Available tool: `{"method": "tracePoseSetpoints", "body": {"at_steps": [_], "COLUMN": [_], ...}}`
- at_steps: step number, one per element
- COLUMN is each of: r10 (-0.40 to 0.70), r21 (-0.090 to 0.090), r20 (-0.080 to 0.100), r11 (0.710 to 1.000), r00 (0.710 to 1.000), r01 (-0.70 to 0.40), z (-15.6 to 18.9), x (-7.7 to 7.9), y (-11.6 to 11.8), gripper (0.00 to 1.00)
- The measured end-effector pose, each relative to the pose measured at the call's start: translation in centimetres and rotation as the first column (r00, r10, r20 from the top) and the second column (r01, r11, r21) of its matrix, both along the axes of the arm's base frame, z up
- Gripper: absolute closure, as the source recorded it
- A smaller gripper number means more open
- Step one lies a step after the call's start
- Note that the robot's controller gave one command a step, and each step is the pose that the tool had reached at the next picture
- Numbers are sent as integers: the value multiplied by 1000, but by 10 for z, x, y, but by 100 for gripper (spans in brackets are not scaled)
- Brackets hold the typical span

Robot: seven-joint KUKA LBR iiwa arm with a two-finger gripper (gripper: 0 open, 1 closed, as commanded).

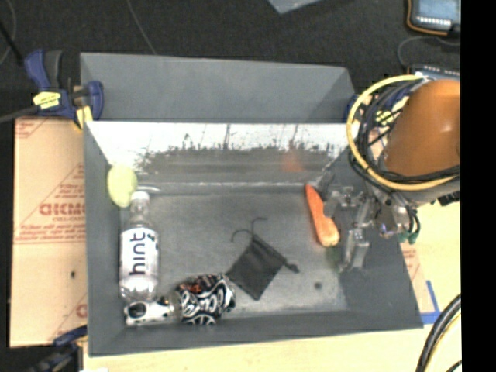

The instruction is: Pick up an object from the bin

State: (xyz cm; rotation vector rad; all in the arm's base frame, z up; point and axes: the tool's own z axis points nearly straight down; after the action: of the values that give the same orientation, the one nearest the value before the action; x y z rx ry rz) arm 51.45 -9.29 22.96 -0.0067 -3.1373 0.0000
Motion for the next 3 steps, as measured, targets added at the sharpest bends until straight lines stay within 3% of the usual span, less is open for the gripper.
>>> {"method": "tracePoseSetpoints", "body": {"at_steps": [1, 2, 3], "r10": [3, -149, -59], "r21": [-2, 0, -1], "r20": [8, 8, 8], "r11": [1000, 989, 998], "r00": [1000, 989, 998], "r01": [-3, 149, 59], "z": [5, -33, -53], "x": [1, -3, -6], "y": [0, 14, 50], "gripper": [0, 0, 0]}}
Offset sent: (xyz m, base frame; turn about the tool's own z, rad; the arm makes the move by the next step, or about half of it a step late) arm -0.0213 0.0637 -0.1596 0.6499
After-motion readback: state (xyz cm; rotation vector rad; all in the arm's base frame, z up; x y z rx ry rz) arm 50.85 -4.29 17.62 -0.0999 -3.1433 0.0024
